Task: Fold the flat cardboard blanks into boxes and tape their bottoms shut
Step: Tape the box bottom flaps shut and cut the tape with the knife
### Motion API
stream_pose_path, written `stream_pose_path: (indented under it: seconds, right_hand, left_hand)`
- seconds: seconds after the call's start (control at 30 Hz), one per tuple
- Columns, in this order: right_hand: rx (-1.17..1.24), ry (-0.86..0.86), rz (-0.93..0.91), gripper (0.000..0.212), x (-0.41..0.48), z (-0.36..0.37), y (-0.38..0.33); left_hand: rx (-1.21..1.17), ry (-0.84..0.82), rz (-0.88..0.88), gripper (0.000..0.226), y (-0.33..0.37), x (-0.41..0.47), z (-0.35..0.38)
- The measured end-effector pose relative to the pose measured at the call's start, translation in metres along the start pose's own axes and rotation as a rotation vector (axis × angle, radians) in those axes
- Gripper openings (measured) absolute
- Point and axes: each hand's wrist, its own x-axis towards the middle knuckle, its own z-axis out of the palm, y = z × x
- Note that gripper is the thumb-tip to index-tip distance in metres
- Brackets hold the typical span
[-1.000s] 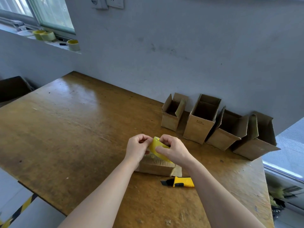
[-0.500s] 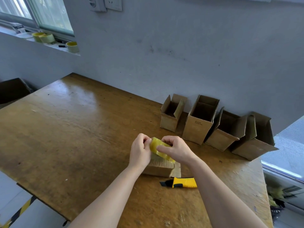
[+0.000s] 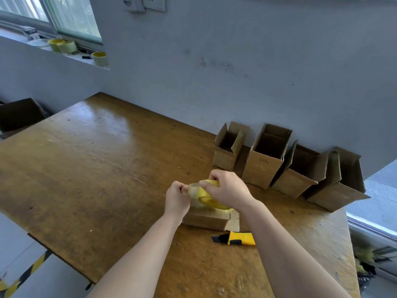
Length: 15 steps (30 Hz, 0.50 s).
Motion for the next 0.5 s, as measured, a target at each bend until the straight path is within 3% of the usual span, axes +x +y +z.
stream_pose_path:
  seconds: [0.1, 0.2, 0.3, 0.5]
  right_hand:
    - [-0.104, 0.025, 0.039, 0.036, -0.001, -0.007, 0.012]
    - [0.001, -0.062, 0.106, 0.031, -0.002, -0.018, 0.026]
    - [0.018, -0.024, 0.132, 0.029, -0.003, -0.018, 0.031]
    - [-0.256, 0.102, 0.022, 0.040, 0.001, 0.001, 0.011]
  left_hand:
    - [0.030, -0.013, 0.020, 0.013, 0.000, 0.000, -0.002]
    - [0.035, -0.016, -0.010, 0.014, 0.001, 0.002, -0.002]
    - [0.038, -0.030, -0.060, 0.016, 0.003, 0.006, -0.004]
    - [0.051, -0.023, -0.118, 0.017, 0.000, 0.008, -0.008]
